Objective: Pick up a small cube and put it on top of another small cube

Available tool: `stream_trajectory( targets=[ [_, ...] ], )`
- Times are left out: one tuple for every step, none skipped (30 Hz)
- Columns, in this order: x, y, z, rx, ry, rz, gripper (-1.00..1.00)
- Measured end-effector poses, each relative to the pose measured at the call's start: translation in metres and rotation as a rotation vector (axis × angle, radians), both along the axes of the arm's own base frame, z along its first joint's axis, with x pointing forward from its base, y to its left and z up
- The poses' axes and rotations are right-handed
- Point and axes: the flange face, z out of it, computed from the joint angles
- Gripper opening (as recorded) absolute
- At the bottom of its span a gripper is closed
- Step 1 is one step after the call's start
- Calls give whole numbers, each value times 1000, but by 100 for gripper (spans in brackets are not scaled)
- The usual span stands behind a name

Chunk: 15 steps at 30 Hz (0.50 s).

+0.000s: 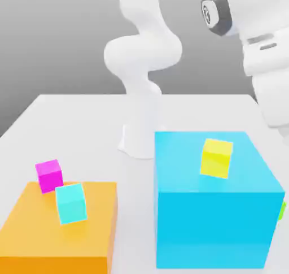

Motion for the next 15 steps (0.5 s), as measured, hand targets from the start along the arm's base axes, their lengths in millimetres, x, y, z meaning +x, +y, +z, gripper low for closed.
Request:
stream_trajectory(
  targets=[
    [-5,8,-13,-16,5,45,0],
    [-11,18,-25,-33,10,94,0],
    [-18,28,-37,-50,13,144,0],
    [-24,35,-49,-67,15,190,0],
    [-30,42,-61,-85,17,234,0],
    [-36,48,-72,-103,19,279,0],
    [-42,54,-83,-121,19,323,0],
    [-48,58,-94,-140,19,367,0],
    [-54,62,-104,-159,19,408,0],
    [-60,65,-114,-179,17,450,0],
    [-66,68,-124,-200,15,492,0],
    [-71,70,-133,-220,12,533,0],
    [-77,72,-142,-241,8,575,0],
    [-83,74,-150,-263,4,617,0],
    [-88,76,-158,-284,-2,660,0]
  ],
)
